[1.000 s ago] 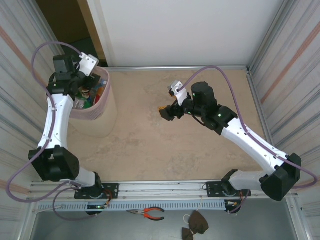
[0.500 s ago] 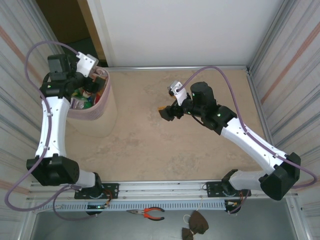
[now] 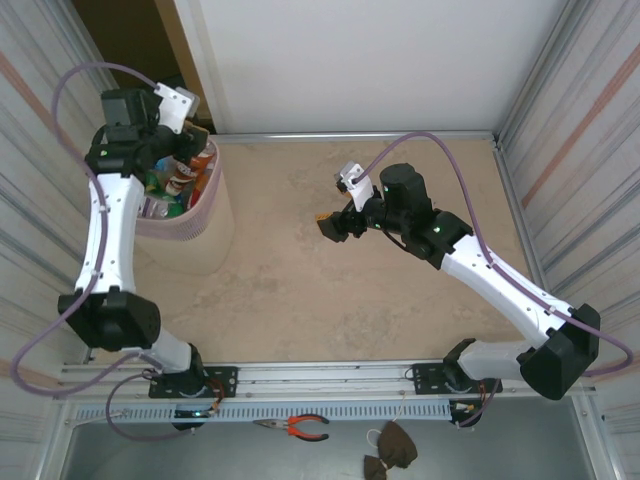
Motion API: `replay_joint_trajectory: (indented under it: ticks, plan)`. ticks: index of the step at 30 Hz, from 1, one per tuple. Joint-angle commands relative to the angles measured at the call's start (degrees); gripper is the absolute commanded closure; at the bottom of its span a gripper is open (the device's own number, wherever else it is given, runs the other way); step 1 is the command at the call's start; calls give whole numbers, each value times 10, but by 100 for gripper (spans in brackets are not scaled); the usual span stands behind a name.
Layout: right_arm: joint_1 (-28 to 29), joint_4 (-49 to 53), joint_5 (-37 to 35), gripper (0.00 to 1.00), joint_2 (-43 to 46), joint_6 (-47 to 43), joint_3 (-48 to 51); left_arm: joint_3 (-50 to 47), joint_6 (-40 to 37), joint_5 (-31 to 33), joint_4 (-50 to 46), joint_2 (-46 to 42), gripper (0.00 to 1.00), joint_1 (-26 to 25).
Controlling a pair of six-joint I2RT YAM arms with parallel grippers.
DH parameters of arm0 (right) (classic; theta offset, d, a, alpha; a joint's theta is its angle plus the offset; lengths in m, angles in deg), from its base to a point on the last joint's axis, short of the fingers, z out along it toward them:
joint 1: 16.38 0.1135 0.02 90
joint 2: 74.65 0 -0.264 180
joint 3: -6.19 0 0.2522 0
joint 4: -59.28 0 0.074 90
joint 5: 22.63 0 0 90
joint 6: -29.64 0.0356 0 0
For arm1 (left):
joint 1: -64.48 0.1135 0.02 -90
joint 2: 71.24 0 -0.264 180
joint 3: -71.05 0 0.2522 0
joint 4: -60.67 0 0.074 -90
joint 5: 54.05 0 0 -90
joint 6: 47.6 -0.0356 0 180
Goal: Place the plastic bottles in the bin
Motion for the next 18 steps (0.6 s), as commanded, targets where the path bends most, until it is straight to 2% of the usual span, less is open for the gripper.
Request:
replay_joint_trajectory:
  ticks: [1,7,12,18]
  plan:
    - [4,9,1,15,10,-13,-6,-29,-5,16,-32,6,67,0]
    - [4,9,8,15,4,-11,-13,-107,-1,23,2,-16,69,1]
    - [5,13,2,15,3,-10,-20,-87,20,-6,15,-39,65,5]
    - [4,14,-16,15,10,1,-21,-42,55,-53,13,-79,56,6]
